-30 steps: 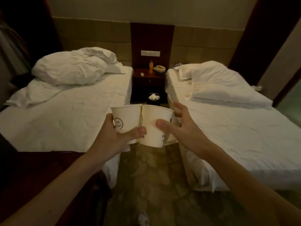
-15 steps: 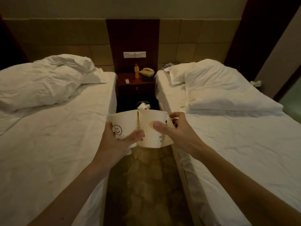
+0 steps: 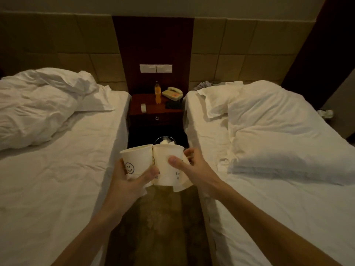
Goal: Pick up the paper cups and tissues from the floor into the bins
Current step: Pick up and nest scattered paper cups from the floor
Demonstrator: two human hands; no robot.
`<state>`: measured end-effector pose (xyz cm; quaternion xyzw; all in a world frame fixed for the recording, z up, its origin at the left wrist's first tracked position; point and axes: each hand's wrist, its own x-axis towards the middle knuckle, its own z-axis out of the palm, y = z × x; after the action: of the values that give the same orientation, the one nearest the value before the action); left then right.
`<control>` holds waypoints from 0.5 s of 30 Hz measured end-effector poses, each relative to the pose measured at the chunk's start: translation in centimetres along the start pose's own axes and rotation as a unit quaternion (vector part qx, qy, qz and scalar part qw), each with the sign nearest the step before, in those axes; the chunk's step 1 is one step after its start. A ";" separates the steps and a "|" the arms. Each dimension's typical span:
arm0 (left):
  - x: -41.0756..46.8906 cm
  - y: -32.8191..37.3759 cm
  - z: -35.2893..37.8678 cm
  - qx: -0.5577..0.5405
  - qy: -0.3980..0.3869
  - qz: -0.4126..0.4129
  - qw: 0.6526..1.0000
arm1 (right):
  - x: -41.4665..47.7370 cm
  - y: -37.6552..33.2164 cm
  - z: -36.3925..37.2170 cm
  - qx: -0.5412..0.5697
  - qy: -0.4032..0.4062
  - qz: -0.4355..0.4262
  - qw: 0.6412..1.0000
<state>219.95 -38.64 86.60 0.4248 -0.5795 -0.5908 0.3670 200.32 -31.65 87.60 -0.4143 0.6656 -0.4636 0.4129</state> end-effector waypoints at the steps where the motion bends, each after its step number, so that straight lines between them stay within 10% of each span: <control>1: 2.3 -0.6 0.1 0.003 0.005 -0.011 1.000 | 2.5 0.5 -0.2 -0.004 -0.012 0.005 1.000; 15: 37.0 -12.1 0.3 0.034 -0.054 -0.194 0.979 | 36.0 9.0 0.3 -0.027 0.016 0.159 0.987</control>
<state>206.70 -72.08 71.67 0.5083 -0.5250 -0.6530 0.1990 187.71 -63.35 72.90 -0.3071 0.7415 -0.3806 0.4594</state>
